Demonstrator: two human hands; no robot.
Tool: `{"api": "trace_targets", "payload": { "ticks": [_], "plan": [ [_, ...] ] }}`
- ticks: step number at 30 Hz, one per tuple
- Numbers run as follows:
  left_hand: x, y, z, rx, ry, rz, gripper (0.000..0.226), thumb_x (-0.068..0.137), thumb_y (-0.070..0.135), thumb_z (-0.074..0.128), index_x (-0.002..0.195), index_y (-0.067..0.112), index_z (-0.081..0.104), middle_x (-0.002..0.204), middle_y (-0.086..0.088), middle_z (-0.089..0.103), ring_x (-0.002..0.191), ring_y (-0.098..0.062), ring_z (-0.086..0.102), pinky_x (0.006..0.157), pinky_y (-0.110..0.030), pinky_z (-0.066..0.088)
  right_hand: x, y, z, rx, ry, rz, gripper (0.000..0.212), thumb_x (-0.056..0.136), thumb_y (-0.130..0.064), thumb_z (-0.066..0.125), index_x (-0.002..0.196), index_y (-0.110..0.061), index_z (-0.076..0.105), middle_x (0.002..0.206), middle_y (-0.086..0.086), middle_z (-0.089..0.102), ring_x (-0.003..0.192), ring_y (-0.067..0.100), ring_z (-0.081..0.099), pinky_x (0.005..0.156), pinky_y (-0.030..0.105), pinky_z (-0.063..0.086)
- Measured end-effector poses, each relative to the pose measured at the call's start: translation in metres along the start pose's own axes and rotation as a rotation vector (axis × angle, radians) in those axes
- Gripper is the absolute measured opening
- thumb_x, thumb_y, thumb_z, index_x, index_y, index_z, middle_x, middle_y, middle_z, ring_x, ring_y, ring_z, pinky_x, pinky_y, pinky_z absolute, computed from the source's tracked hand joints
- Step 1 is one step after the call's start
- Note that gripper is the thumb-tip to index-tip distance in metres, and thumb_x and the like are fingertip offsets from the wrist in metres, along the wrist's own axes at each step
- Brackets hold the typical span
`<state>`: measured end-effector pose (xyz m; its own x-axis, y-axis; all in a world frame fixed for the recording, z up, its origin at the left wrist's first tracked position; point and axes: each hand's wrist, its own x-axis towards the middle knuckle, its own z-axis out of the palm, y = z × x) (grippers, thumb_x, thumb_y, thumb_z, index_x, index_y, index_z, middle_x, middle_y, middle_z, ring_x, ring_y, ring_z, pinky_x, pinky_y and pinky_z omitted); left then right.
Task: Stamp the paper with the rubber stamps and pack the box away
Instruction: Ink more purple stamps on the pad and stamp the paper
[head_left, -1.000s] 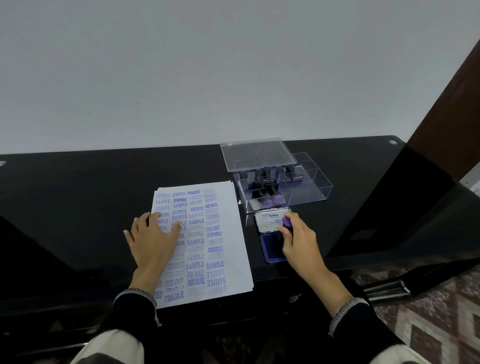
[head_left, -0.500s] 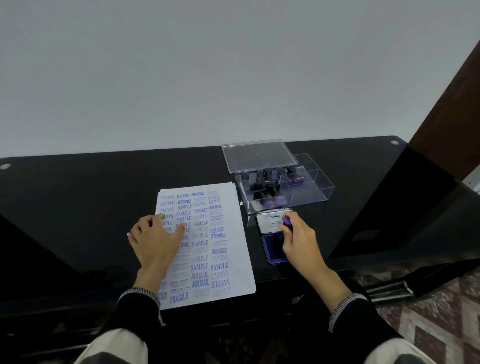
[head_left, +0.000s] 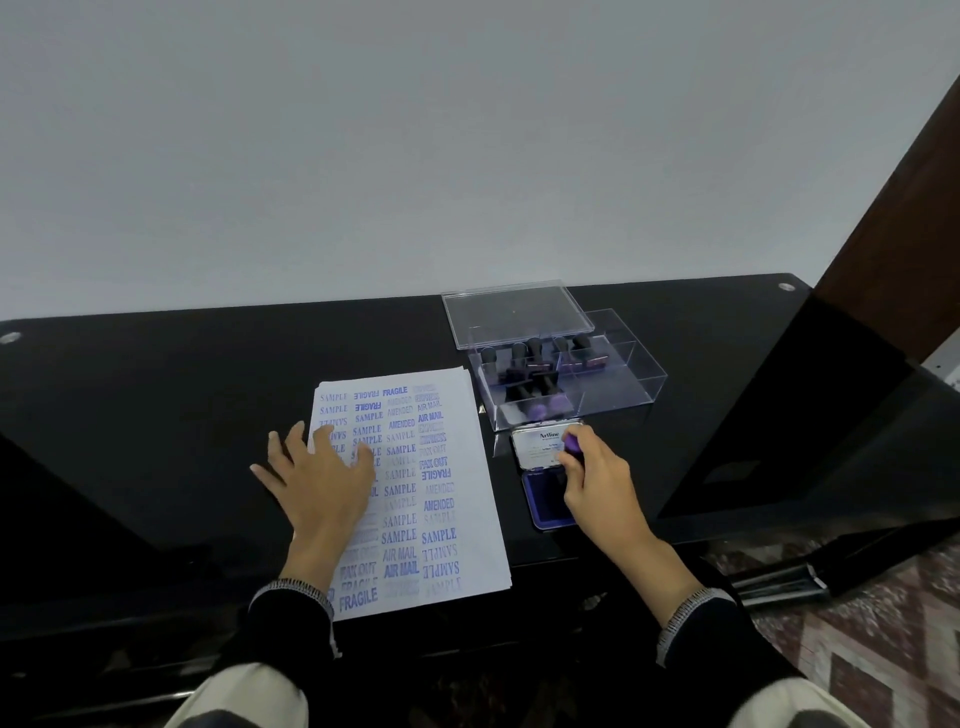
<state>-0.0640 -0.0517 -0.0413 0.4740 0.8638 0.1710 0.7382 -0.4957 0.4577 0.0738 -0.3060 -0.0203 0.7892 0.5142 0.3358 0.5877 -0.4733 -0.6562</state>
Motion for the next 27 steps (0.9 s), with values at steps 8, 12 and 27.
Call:
{"api": "trace_targets", "payload": {
  "ticks": [8,12,27],
  "plan": [
    [0.004,0.010,0.006,-0.088,0.001,0.175,0.045,0.091,0.030,0.058,0.131,0.011,0.053,0.150,-0.010,0.034,0.146,-0.030,0.009,0.118,-0.050,-0.001,-0.021,-0.002,0.003,0.064,0.085,0.042,0.028,0.090,0.000,0.057,0.117,-0.007,0.054,0.102,-0.003,0.054,0.090,0.014,0.057,0.078,0.009,0.042],
    [0.005,0.016,0.011,-0.160,-0.038,0.276,0.042,0.094,0.027,0.056,0.133,0.013,0.052,0.150,-0.005,0.037,0.146,-0.023,0.013,0.121,-0.044,0.004,-0.004,-0.009,-0.006,0.077,-0.059,0.105,0.022,0.094,-0.009,0.053,0.114,-0.018,0.052,0.099,-0.004,0.057,0.087,0.010,0.057,0.069,0.011,0.044],
    [0.001,0.010,0.022,-0.106,-0.144,0.316,0.051,0.099,0.042,0.040,0.145,0.021,0.036,0.154,0.004,0.029,0.145,-0.014,0.019,0.121,-0.036,0.009,0.113,-0.072,0.054,0.380,-0.067,0.025,0.022,0.092,-0.023,0.060,0.112,-0.015,0.061,0.100,0.000,0.061,0.086,0.013,0.060,0.075,0.010,0.047]
  ]
}}
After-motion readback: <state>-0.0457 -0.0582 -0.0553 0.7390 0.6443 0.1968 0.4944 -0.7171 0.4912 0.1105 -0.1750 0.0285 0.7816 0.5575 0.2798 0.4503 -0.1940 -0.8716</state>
